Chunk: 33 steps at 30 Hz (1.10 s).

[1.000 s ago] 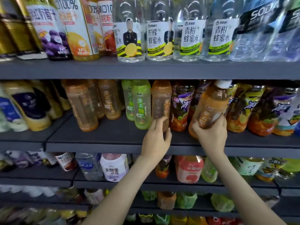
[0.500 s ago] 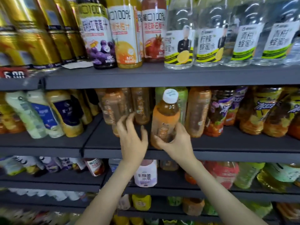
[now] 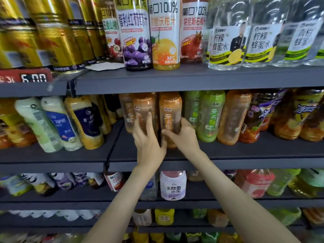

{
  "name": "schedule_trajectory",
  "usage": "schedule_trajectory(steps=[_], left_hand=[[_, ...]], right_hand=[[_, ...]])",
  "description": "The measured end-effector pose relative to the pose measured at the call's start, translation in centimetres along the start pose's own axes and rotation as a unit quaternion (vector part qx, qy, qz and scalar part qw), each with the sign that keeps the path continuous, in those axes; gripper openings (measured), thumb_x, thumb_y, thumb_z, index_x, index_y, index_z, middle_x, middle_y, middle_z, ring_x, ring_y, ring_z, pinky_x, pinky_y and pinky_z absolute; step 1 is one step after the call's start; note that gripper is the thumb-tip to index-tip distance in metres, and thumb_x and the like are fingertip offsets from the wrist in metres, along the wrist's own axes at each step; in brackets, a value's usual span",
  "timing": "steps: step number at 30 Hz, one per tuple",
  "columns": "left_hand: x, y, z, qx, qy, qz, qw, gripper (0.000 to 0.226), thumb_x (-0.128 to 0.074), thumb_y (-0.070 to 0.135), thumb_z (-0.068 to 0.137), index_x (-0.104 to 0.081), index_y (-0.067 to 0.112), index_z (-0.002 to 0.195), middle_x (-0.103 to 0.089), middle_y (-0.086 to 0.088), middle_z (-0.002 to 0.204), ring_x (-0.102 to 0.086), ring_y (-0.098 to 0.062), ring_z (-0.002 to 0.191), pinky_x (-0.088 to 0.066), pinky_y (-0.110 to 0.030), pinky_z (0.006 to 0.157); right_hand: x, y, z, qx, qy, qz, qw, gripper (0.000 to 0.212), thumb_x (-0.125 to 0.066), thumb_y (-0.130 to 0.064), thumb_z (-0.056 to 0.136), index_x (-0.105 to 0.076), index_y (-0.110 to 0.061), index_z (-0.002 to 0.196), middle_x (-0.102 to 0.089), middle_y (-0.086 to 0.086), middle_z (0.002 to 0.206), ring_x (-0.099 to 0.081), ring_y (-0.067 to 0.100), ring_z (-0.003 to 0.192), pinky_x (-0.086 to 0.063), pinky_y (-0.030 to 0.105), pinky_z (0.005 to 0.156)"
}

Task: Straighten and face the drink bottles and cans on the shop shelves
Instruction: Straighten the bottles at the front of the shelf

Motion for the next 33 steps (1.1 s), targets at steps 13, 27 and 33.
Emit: schedule_trajectory(steps=[13,27,33], left_hand=[[-5.5,9.5,-2.1,-0.159,0.012,0.031,0.987,0.083,-0.071,0.019,0.077,-0.025,0.018,0.146,-0.008,-0.019,0.151,-0.011,-0.04,0.138,-0.017,-0.058,0.111],[-11.6,15.4,-1.5,-0.072,-0.076,-0.084,0.991,0.071,-0.063,0.004,0.083,-0.026,0.008,0.144,-0.034,-0.017,0.135,-0.036,-0.031,0.126,-0.041,-0.045,0.102],[-11.4,14.1,-2.0,-0.068,-0.141,-0.143,0.977,0.065,-0.049,-0.001,0.091,-0.018,0.015,0.147,-0.039,-0.009,0.14,-0.044,-0.018,0.126,-0.043,-0.032,0.101]], right_hand=[[15.4,4.2,-3.9,0.045,0.236,0.008,0.971,0.02,-0.058,-0.012,0.09,-0.054,-0.011,0.11,-0.058,0.003,0.098,-0.057,0.014,0.086,-0.048,0.026,0.076],[15.3,8.6,-2.7,-0.023,0.153,-0.005,0.988,0.067,-0.061,-0.023,0.09,-0.026,-0.005,0.145,-0.041,0.011,0.141,-0.037,0.022,0.13,-0.023,0.007,0.091],[14.6,8.4,-1.7,-0.037,0.213,-0.083,0.973,0.074,-0.067,-0.03,0.085,-0.031,0.003,0.141,-0.051,0.019,0.127,-0.041,0.035,0.118,-0.034,0.039,0.099]])
Point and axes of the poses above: each hand's wrist, its own z-axis towards the middle knuckle, its own x-axis out of the back of the hand, y = z × x, the point moved 7 cm from there along z, towards the middle knuckle
